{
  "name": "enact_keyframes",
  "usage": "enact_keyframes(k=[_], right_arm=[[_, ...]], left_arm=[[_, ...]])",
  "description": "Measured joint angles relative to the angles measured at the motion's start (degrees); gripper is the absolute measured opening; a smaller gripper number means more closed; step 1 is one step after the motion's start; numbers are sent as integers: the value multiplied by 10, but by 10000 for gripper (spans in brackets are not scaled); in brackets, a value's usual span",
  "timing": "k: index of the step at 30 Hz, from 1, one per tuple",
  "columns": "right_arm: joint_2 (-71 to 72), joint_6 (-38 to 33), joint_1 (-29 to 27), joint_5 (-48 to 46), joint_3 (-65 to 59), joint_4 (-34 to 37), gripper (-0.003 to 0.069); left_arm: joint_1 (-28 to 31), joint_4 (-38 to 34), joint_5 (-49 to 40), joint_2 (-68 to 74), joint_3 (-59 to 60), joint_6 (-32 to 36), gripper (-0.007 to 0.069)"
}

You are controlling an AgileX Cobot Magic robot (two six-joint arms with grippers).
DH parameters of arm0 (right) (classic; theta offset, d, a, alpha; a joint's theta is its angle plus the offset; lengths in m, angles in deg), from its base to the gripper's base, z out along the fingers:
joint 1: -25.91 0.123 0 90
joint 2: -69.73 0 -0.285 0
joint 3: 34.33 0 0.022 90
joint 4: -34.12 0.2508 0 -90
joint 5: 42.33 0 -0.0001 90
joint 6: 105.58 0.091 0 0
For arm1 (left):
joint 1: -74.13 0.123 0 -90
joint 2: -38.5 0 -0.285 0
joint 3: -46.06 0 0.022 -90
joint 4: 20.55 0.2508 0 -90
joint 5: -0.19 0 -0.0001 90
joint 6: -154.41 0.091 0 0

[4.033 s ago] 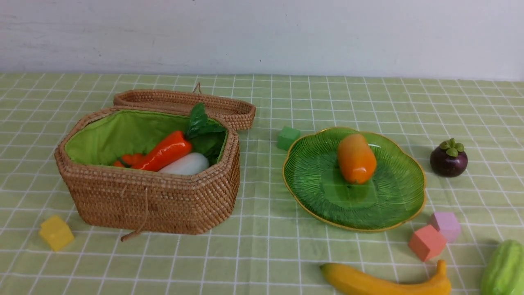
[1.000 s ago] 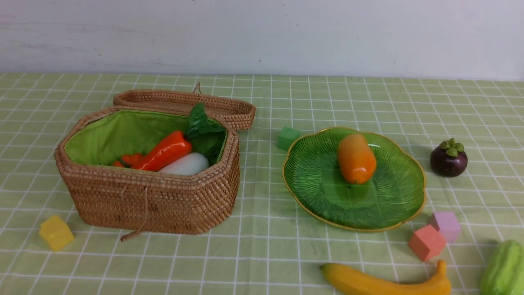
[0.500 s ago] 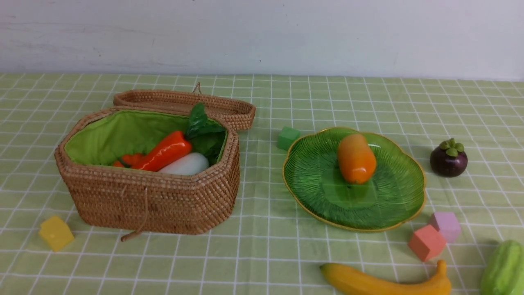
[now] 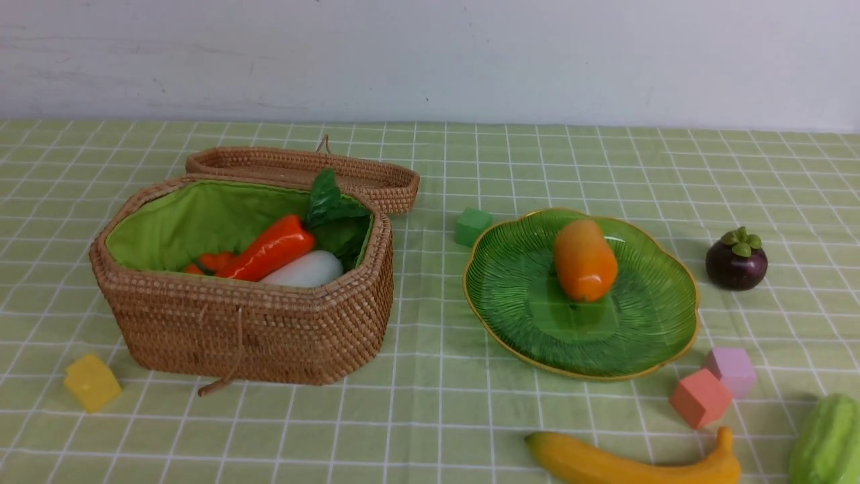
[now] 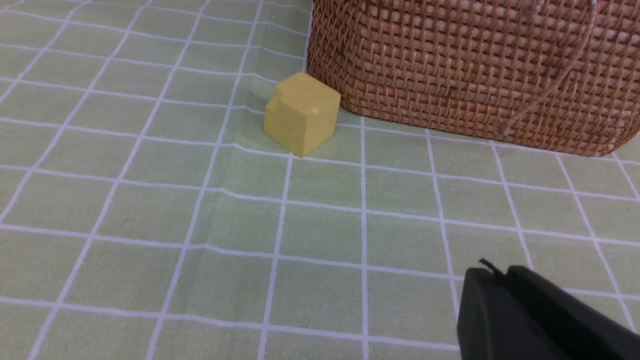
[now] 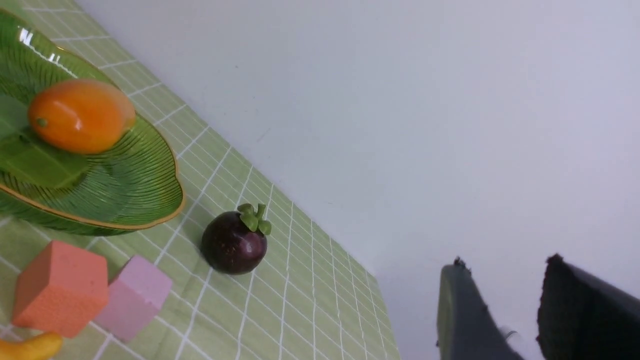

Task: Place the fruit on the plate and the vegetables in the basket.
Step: Use the right arm to grab a banana and put it into the right plate

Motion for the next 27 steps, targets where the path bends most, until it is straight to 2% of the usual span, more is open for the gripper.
enact_keyframes(k=[8,19,21,24,27], right_arm=[[0,0,0,79,0,-1,241],[0,12,0,106,0,-3,241],[0,69,0,129,0,-4,241],[0,242,0,203,0,-4,241],[0,372,0,269,0,-4,241]], left_arm=[[0,0,0,0,0,0,37],[0,0,0,0,0,0,44],[0,0,0,0,0,0,44],[0,0,0,0,0,0,47],[0,0,0,0,0,0,49]])
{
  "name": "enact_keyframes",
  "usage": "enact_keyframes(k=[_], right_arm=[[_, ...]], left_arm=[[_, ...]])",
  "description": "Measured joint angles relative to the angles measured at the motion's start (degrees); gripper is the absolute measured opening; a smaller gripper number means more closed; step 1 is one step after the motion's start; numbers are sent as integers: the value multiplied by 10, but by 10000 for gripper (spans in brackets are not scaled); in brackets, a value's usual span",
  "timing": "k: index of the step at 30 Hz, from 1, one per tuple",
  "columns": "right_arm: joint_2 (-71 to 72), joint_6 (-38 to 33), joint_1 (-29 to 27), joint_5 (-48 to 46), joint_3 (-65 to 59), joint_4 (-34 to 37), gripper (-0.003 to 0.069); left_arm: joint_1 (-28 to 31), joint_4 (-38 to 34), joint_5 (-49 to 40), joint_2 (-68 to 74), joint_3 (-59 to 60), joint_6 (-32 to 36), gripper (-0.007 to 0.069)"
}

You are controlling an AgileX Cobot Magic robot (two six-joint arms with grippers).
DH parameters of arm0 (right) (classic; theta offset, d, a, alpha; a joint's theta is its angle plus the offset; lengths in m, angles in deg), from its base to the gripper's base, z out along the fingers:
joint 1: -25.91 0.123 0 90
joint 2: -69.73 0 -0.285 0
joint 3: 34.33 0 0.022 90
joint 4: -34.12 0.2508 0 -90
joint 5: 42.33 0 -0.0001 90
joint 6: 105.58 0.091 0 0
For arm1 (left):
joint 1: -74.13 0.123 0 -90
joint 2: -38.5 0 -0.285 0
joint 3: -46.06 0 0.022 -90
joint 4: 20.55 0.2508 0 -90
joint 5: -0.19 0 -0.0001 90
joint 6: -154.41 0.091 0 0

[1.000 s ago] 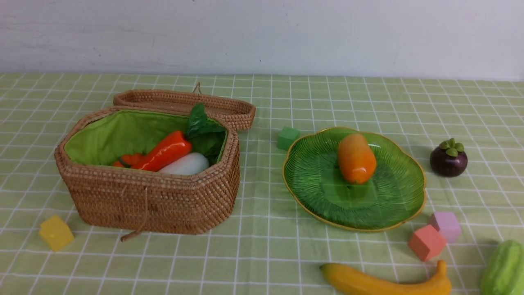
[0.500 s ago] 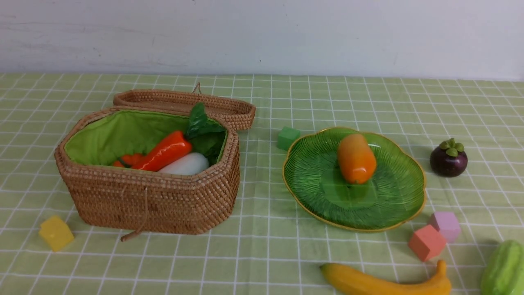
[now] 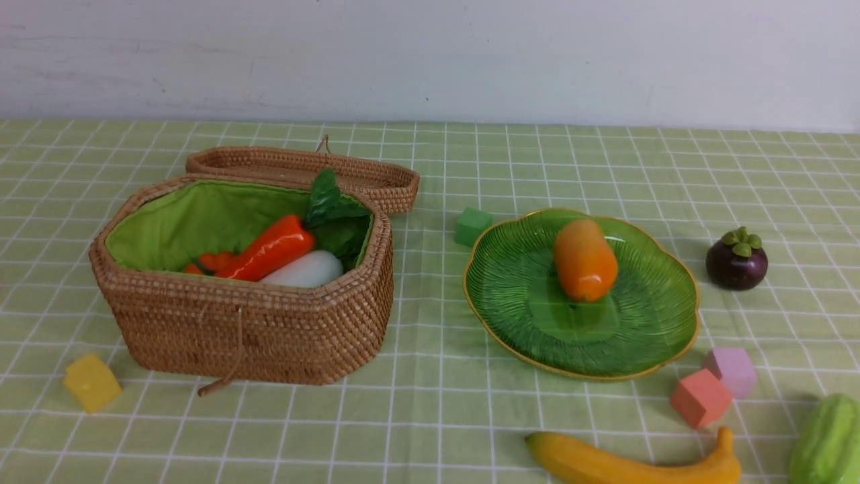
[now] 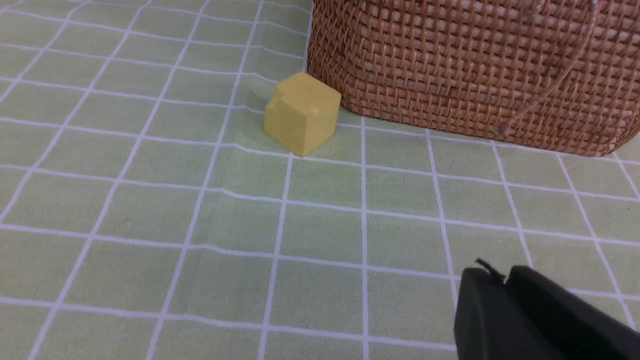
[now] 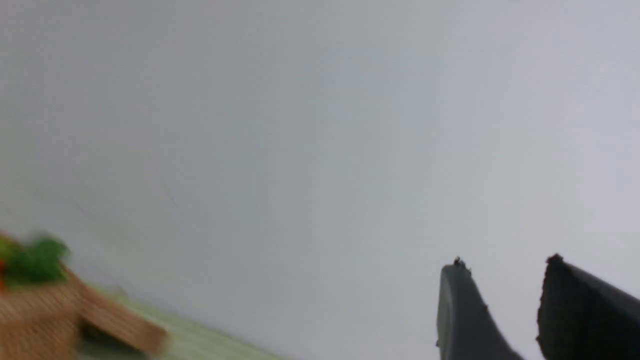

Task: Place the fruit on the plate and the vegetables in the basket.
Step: Use the right arm to grab a banana and put it into the right plate

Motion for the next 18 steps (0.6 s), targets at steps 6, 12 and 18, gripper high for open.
enact_keyframes(k=[6,12,18], right_arm=[[0,175,0,-32,122,31,241],[-94,233,0,-308,353,60,241],[-275,189,0,-570,439,51,241]], left_arm=[[0,0,0,0,0,0,57],[0,0,0,0,0,0,64],[0,0,0,0,0,0,68]])
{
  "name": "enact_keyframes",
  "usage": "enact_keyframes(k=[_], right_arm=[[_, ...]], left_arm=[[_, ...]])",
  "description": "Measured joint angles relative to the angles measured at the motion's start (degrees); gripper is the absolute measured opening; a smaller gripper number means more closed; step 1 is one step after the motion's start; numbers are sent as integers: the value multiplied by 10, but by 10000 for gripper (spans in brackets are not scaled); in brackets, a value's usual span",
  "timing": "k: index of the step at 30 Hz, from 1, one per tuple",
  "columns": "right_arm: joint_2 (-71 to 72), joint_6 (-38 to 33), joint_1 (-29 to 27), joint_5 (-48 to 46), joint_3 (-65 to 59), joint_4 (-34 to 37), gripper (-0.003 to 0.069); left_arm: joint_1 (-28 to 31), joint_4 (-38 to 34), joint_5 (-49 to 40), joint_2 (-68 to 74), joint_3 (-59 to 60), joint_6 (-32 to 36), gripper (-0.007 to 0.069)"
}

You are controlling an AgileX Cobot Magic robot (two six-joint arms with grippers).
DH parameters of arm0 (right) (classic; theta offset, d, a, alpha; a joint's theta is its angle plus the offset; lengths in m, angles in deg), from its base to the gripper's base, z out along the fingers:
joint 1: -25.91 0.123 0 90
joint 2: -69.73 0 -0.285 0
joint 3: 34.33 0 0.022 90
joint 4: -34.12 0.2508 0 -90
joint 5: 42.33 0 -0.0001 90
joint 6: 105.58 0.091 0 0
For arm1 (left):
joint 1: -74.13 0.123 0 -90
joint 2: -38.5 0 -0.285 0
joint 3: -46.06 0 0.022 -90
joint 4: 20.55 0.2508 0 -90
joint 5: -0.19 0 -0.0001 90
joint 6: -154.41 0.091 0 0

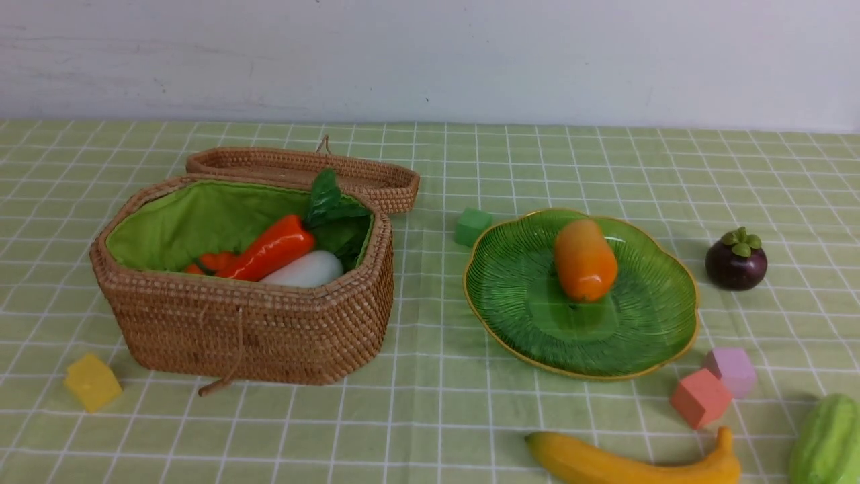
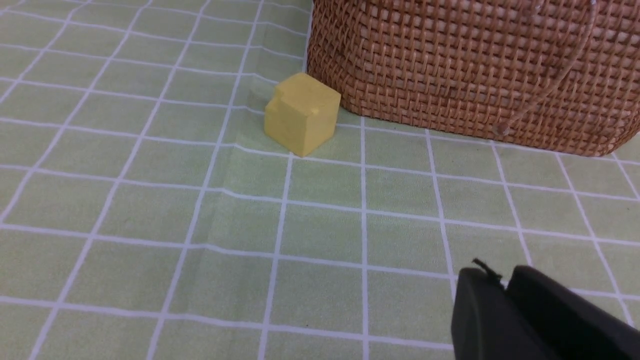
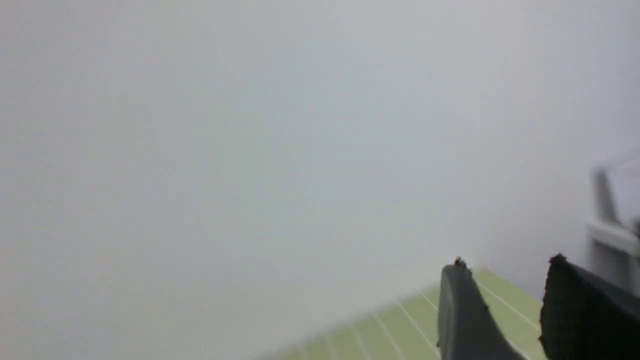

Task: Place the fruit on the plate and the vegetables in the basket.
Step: Use the right arm to grab a banana and put it into the right plate

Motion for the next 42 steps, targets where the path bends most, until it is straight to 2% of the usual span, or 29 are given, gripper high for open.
enact_keyframes(k=[2,5,9,11,13,17,21,22,23,24,28,29,30,33,37,42], right_arm=[[-59,-45,0,-30,-1,3,241],[-115,-90,9,-21,-10,20,241],[-209,-203,90,-23,-15,133,241],[-264,-293,153,-64,-12,219,241],[-299,-355,191,-93,-6,270,241],[-400,-588,308,-170,23,392,241],[-481,-828,414,-211,34,439,263],[-481,-837,414,-211,34,440,266],[-505,-883,439,-217,36,441,291],[-508,-888,442,-217,36,441,295],[-545,-924,456,-214,42,435,425],[-546,-924,456,-214,42,434,432],[-547,-926,451,-212,44,426,495],[-548,-931,428,-202,45,410,579],[-549,-935,383,-166,45,401,607],[-568,-954,328,-98,46,414,553]], left_arm=[[0,0,0,0,0,0,68],[0,0,0,0,0,0,71],[0,0,0,0,0,0,74],[0,0,0,0,0,0,76],[0,0,0,0,0,0,78],[0,0,0,0,0,0,80],[0,0,0,0,0,0,80],[0,0,0,0,0,0,80],[0,0,0,0,0,0,80],[0,0,0,0,0,0,82],[0,0,0,0,0,0,86],[0,0,0,0,0,0,86],[0,0,0,0,0,0,90],[0,0,0,0,0,0,92],[0,0,0,0,0,0,92],[0,0,0,0,0,0,92]])
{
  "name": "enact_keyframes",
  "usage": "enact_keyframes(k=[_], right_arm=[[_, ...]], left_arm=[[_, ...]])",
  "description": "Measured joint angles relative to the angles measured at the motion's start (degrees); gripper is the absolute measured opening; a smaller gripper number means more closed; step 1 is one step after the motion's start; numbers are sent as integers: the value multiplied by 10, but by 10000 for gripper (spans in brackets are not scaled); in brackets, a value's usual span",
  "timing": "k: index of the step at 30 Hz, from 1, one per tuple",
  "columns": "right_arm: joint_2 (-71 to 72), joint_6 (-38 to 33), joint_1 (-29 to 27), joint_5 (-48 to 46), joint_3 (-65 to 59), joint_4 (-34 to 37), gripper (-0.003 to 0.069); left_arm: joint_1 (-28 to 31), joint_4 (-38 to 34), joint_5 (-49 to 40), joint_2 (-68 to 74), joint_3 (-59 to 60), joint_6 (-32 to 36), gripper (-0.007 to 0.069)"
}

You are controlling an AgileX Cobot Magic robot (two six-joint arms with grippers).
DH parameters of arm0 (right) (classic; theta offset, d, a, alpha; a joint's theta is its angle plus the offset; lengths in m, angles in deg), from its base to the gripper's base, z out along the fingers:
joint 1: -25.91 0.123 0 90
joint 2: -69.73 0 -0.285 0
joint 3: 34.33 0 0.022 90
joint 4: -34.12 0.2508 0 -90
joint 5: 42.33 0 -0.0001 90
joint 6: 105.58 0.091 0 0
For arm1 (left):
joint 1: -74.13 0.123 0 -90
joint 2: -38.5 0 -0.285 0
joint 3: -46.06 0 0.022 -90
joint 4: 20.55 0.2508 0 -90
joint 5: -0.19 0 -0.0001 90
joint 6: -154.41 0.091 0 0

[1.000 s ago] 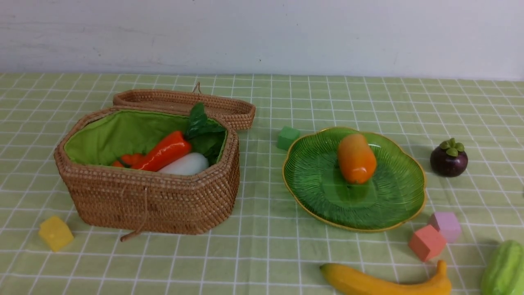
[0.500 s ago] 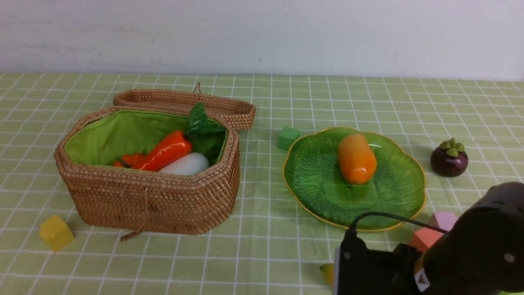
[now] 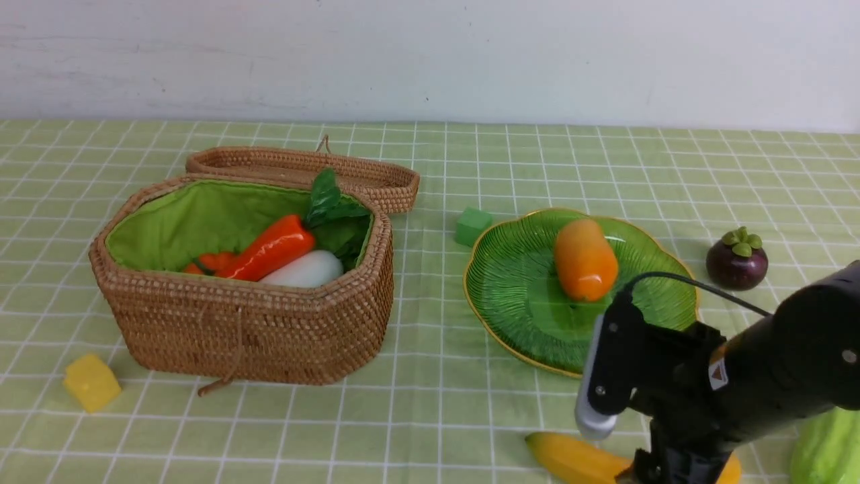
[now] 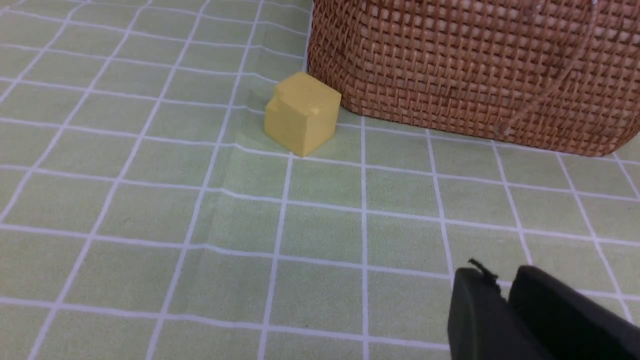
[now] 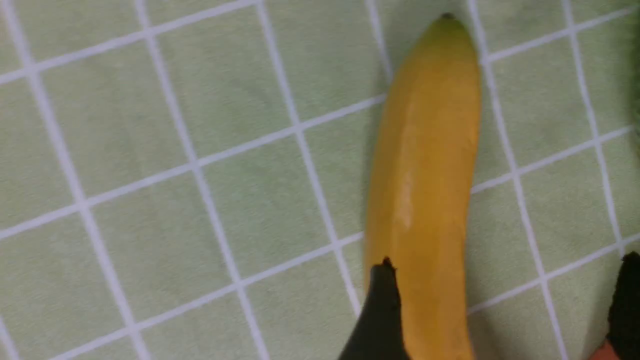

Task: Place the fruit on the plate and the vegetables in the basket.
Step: Use the right arm to grab a banana and put it into the right plate

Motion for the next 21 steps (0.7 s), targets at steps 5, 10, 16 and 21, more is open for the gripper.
enact_keyframes(k=[5,10,16,21], right_arm=[[-53,-44,-13,-1,0,53,480],[-125,-90,-13,-6,6,100,426],[-139,-101,-18,-35,31,108,314],[-147,-103,-13,-146,92,152,314]], left_arm=[[0,0,0,0,0,0,99],[0,0,0,0,0,0,106],[0,0,0,0,0,0,113],[0,0,0,0,0,0,117]])
